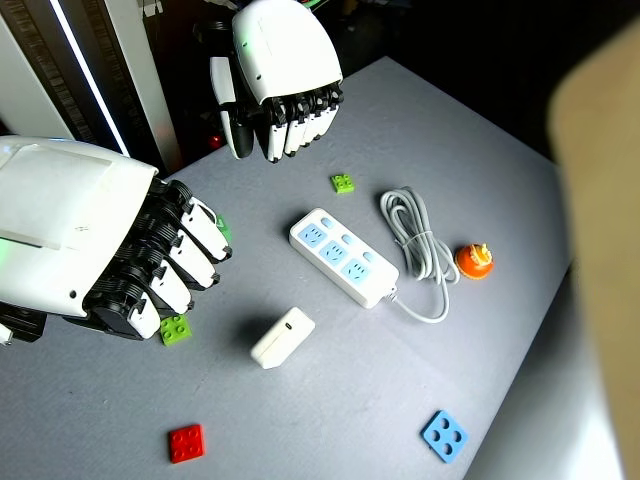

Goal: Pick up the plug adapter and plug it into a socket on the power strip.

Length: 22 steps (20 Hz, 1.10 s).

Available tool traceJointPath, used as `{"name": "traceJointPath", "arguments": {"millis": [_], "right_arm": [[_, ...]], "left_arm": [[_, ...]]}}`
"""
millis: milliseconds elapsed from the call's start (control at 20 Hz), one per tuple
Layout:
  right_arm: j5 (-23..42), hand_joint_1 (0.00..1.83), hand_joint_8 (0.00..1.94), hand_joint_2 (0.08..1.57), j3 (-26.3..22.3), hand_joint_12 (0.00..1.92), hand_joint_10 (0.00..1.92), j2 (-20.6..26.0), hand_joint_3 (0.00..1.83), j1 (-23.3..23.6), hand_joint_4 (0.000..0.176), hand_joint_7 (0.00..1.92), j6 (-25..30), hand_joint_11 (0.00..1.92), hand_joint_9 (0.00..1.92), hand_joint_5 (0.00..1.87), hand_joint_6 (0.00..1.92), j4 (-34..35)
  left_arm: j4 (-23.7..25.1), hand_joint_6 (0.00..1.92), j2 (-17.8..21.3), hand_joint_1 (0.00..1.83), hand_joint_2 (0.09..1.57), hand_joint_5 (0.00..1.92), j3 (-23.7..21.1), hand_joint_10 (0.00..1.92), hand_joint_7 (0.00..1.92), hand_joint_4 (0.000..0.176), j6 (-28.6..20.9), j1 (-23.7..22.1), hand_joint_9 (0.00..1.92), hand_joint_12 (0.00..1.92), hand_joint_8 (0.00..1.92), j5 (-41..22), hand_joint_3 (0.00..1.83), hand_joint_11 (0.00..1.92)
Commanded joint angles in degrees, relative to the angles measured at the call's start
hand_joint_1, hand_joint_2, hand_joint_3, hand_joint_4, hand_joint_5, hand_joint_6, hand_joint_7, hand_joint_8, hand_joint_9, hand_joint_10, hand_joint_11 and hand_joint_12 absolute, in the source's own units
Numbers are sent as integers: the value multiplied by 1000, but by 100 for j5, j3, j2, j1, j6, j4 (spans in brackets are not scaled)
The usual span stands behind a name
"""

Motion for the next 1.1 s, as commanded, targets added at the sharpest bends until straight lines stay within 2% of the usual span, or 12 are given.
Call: {"name": "traceJointPath", "arguments": {"millis": [0,250,350,400,500,600,650,750,900,1050], "right_arm": [[654,29,16,1106,-21,317,19,25,42,38,0,131,-12,0,124,116,16,-45],[652,0,3,1111,-20,276,2,24,1,41,0,107,-19,0,97,91,2,-45],[591,0,2,1120,-17,333,3,23,1,58,0,122,-18,0,118,109,2,-40],[474,0,2,1124,-10,361,2,18,1,92,0,126,-19,0,122,114,2,27],[-159,20,3,1124,132,386,1,-106,0,319,0,136,-34,0,124,125,4,219],[-510,35,2,1122,371,395,2,-273,0,461,0,139,-239,0,129,119,1,914],[-699,127,1,1112,528,355,1,-391,0,563,0,121,-375,0,111,105,0,1222],[-870,224,3,1101,754,420,4,-584,0,588,0,143,-479,0,138,127,3,1403],[-1055,248,1,1103,1048,421,1,-937,0,503,0,136,-524,0,130,128,2,1403],[-1065,642,0,1050,1350,419,0,-1280,0,423,0,111,-526,0,103,121,0,1577]], "left_arm": [[477,0,17,0,1202,0,-38,0,0,0,3,-28,0,0,0,-73,35,0],[477,0,19,0,1215,0,-54,0,0,0,3,-3,0,0,0,-95,12,0],[432,0,20,0,1213,0,-100,0,0,0,2,68,0,0,0,-205,10,0],[355,0,20,0,1208,0,-122,0,0,0,3,126,0,0,0,-215,7,0],[243,0,6,0,1204,0,-204,0,0,0,2,293,0,0,0,-326,4,0],[206,0,-93,0,1214,0,-263,0,0,0,1,418,0,0,0,-761,7,0],[109,0,-173,0,1211,0,-264,0,0,0,1,445,0,0,0,-992,6,0],[85,0,-365,0,1219,0,-161,0,0,0,1,510,0,0,0,-1004,8,0],[85,0,-831,0,1218,0,32,0,0,0,0,575,0,0,0,-1178,8,0],[87,2,-1103,0,1215,4,134,0,0,0,-300,799,0,0,0,-1280,4,0]]}}
